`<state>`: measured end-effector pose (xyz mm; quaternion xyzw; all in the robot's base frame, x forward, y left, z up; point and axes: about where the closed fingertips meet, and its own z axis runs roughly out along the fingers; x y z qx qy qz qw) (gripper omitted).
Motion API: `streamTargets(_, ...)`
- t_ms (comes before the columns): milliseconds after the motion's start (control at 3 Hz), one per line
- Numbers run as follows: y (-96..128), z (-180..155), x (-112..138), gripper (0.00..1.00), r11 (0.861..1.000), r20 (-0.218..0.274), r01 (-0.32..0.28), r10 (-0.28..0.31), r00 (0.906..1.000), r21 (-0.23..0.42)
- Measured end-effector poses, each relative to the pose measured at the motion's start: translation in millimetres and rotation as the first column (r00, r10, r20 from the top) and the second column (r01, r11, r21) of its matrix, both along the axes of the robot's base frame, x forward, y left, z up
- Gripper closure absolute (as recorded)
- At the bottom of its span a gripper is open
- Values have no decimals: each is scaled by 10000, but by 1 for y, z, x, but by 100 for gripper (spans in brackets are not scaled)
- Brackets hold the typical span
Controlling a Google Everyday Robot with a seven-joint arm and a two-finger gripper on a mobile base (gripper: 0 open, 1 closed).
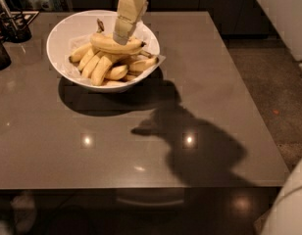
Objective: Pick banana from white bowl
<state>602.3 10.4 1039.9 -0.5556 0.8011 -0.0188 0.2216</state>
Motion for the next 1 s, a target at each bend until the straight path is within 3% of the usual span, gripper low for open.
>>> streamTargets(667,19,0,4,0,9988,54,-419,417,9991,261)
streamTargets(1000,36,-2,9,13,9970,-5,-722,723,9974,269)
